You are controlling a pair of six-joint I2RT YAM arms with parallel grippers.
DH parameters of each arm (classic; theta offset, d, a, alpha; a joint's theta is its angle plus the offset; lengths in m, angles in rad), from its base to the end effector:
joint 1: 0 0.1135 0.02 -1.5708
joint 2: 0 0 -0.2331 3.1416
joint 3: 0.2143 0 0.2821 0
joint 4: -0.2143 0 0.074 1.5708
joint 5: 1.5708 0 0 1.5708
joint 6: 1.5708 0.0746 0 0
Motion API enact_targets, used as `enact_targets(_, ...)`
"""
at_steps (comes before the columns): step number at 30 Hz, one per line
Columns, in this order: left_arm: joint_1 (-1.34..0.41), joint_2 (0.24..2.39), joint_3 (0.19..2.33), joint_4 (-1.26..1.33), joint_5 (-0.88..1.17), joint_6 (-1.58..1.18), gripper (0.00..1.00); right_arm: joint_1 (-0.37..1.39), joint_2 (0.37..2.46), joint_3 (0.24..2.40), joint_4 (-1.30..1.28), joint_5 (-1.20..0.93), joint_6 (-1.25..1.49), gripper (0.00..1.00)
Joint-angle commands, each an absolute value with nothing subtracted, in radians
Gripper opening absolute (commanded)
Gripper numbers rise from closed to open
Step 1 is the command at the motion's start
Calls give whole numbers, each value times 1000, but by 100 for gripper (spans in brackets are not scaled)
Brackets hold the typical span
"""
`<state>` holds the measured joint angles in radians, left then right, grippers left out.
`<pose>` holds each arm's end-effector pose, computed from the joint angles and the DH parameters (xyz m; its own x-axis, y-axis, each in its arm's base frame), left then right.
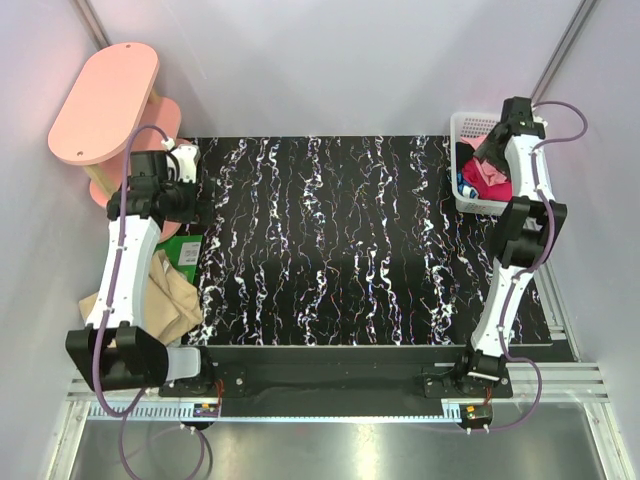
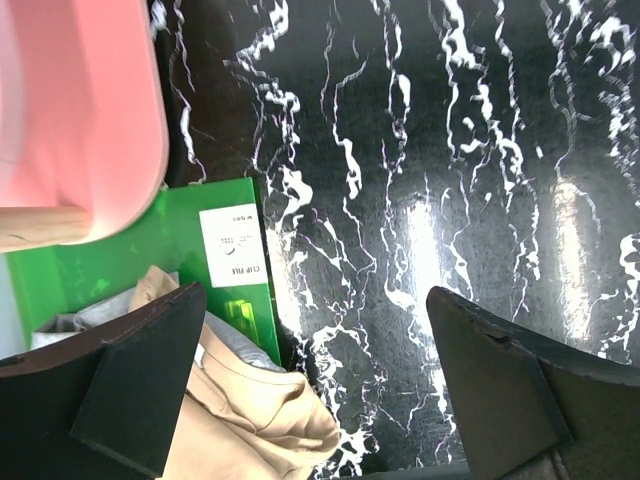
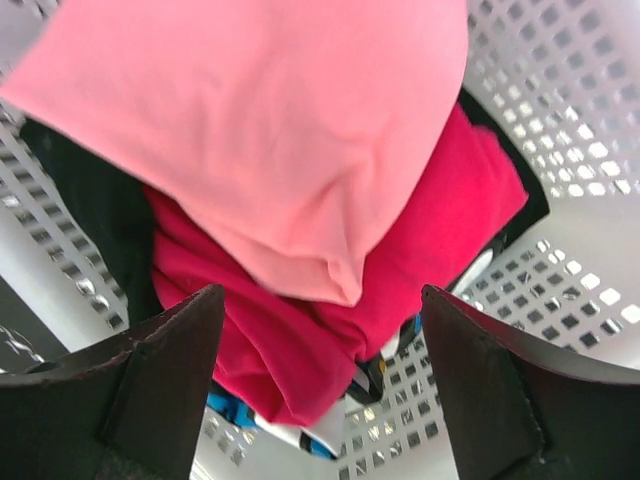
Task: Fold and stack the t-shirts
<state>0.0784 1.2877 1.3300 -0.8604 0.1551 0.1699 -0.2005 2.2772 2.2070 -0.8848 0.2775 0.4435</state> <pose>0.3286 0.0143 0.3011 -0.7124 0.1116 -0.6928 0.1505 0.9886 0.0045 0.5199 -0.1265 0.2124 -0.5738 0.5377 -0.6177 0.6564 0.7531 0.0459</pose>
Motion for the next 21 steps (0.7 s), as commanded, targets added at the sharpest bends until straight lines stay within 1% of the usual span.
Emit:
enact_targets(1, 92, 1318, 1328, -807, 187, 186, 99, -233, 2312, 2330, -897, 290, 477, 84)
enact_targets(4, 100, 1339, 1331, -801, 187, 186, 99, -255, 2338, 2356, -897, 275, 497, 77)
enact_targets(10, 120, 1351, 1342, -798, 196, 192, 99, -267, 2396, 2356, -902, 178, 508, 75)
enact_targets(13, 123, 1353, 1339, -798, 199, 192, 99, -265, 2422, 2350, -908, 123, 520, 72)
enact_targets(19, 124, 1362, 1336, -796, 210, 184, 99, -265, 2450, 2350, -910, 98, 525, 69)
enact_targets(20, 124, 1362, 1336, -796, 212, 184, 99, -264, 2456, 2356, -911, 94, 525, 68)
enact_targets(21, 126, 1362, 1336, -793, 209, 184, 99, -265, 2456, 2361, -910, 91, 522, 58)
